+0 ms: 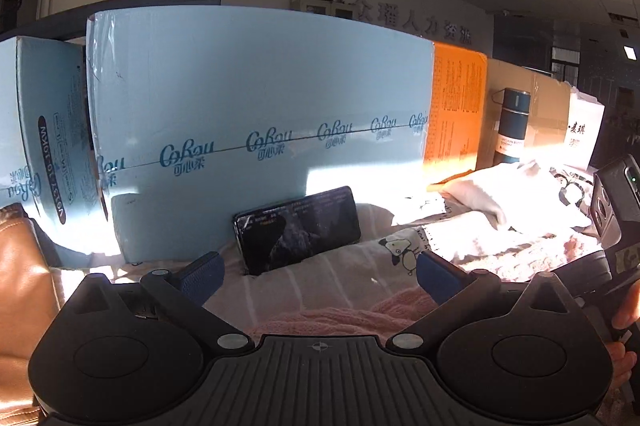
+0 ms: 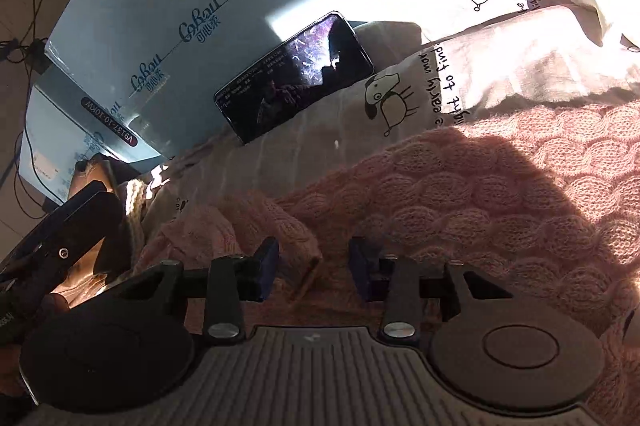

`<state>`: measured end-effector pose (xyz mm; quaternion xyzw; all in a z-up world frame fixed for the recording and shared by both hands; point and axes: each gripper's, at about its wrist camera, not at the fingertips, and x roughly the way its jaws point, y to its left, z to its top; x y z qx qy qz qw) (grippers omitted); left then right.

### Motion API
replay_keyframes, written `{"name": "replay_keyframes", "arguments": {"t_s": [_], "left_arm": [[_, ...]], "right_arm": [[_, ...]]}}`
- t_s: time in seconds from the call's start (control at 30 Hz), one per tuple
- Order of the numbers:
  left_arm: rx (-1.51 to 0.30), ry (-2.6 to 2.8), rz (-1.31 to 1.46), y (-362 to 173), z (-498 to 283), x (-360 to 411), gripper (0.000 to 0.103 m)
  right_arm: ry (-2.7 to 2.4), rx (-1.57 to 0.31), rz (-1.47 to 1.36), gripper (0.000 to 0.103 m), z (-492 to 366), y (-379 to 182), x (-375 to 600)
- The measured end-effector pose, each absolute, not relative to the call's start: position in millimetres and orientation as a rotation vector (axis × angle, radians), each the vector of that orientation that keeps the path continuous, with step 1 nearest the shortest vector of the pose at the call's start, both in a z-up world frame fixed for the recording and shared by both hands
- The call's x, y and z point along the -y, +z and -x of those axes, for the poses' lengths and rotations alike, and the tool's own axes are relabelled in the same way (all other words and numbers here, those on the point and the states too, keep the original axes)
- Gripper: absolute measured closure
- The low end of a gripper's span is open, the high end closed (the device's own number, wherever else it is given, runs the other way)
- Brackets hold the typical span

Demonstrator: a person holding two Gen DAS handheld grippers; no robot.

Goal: Fold clothes

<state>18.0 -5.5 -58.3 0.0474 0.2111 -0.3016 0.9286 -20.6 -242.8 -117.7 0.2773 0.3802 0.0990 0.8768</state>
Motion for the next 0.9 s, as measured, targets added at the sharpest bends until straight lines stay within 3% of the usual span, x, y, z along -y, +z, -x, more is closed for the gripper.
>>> {"name": "replay_keyframes", "arguments": {"t_s": [0.03,0.1,0.27,0.37,0.47,0.53,0.6,0.77,0.9], "left_arm": [[-0.442,-0.614,-0.094,-66.6,-22.9,6.6,0.0],[-0.456,-0.63,-0.1,-77.5,-27.3,8.1,0.0],[-0.468,-0.626,-0.148,-91.5,-31.1,15.2,0.0],[-0.503,-0.62,-0.199,-102.9,-33.3,24.6,0.0],[-0.546,-0.615,-0.289,-114.3,-31.3,34.3,0.0],[-0.56,-0.62,-0.318,-117.4,-29.4,36.1,0.0],[-0.554,-0.628,-0.314,-115.9,-27.6,34.0,0.0],[-0.513,-0.611,-0.24,-105.7,-27.7,25.2,0.0],[-0.597,-0.514,-0.277,-117.2,-41.0,26.7,0.0]], "right_arm": [[0.22,-0.787,-0.564,0.088,20.2,-119.3,241.8],[0.244,-0.764,-0.532,0.095,20.5,-120.5,240.6],[0.168,-0.602,-0.368,0.096,33.2,-103.9,241.6],[0.152,-0.626,-0.304,0.095,29.7,-107.2,240.7],[0.126,-0.657,-0.251,0.088,29.2,-113.8,237.1],[0.101,-0.615,-0.223,0.061,35.5,-110.2,233.5],[0.085,-0.56,-0.199,0.05,43.1,-105.8,231.0],[0.101,-0.573,-0.153,0.05,41.8,-109.3,225.9],[0.08,-0.621,-0.072,0.047,38.5,-117.7,217.6]]}}
